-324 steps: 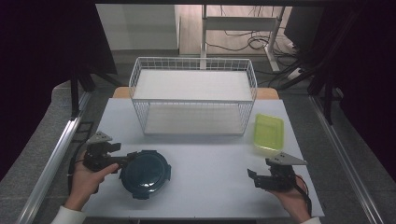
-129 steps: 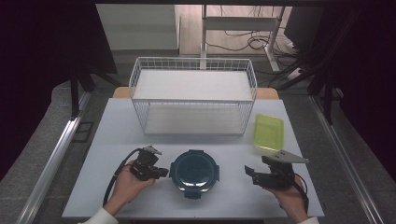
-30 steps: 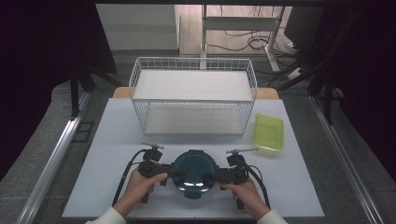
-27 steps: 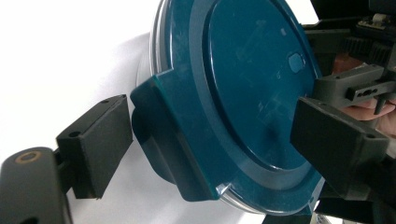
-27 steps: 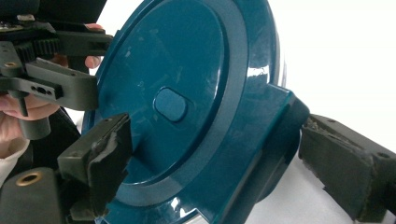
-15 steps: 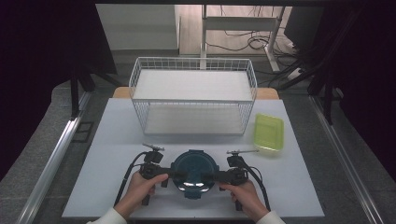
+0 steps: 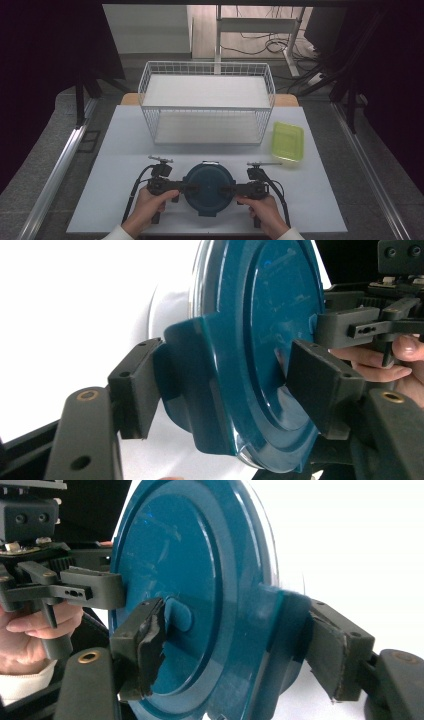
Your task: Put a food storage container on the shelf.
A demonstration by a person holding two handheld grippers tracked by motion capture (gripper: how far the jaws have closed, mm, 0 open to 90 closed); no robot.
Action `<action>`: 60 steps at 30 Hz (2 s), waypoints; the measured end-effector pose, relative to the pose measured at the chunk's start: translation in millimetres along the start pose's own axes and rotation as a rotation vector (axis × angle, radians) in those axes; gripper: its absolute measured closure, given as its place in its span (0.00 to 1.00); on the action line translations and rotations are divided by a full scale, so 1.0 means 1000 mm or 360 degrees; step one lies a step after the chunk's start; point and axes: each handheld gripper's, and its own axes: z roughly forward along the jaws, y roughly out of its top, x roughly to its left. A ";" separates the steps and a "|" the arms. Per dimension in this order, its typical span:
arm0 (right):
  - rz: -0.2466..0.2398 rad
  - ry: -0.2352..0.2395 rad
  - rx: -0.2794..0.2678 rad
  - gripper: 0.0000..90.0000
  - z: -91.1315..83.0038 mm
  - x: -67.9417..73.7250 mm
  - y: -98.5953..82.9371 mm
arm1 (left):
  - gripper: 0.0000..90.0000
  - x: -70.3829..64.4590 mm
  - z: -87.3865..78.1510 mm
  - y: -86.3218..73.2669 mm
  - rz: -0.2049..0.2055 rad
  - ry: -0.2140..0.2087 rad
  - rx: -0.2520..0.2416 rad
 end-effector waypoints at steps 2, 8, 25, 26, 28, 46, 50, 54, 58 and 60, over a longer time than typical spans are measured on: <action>0.0006 0.0002 -0.0013 0.35 -0.001 0.000 -0.001 | 0.37 -0.002 -0.001 -0.002 0.0015 0.0012 -0.0010; 0.0050 0.0007 -0.0036 0.37 -0.005 0.002 -0.004 | 0.39 -0.011 -0.005 -0.005 0.0089 0.0056 -0.0016; -0.0142 -0.0039 -0.0112 0.37 -0.016 0.013 -0.001 | 0.42 -0.022 -0.011 -0.003 0.0139 0.0064 -0.0080; -0.0155 -0.0042 -0.0119 0.37 -0.017 0.014 0.000 | 0.42 -0.023 -0.011 -0.002 0.0143 0.0065 -0.0082; -0.0171 -0.0046 -0.0129 0.37 -0.019 0.016 0.001 | 0.42 -0.024 -0.011 -0.001 0.0150 0.0067 -0.0082; -0.0278 -0.0086 -0.0167 0.37 -0.027 0.023 0.010 | 0.42 -0.028 -0.013 0.008 0.0190 0.0057 -0.0105; -0.0291 -0.0087 -0.0166 0.37 -0.028 0.024 0.013 | 0.42 -0.030 -0.014 0.010 0.0198 0.0056 -0.0114; -0.0308 -0.0094 -0.0179 0.37 -0.031 0.027 0.016 | 0.42 -0.032 -0.015 0.015 0.0212 0.0054 -0.0121; -0.0325 -0.0099 -0.0196 0.37 -0.034 0.030 0.021 | 0.42 -0.034 -0.018 0.020 0.0222 0.0053 -0.0135; -0.0331 -0.0099 -0.0201 0.37 -0.035 0.031 0.023 | 0.42 -0.035 -0.020 0.023 0.0227 0.0055 -0.0140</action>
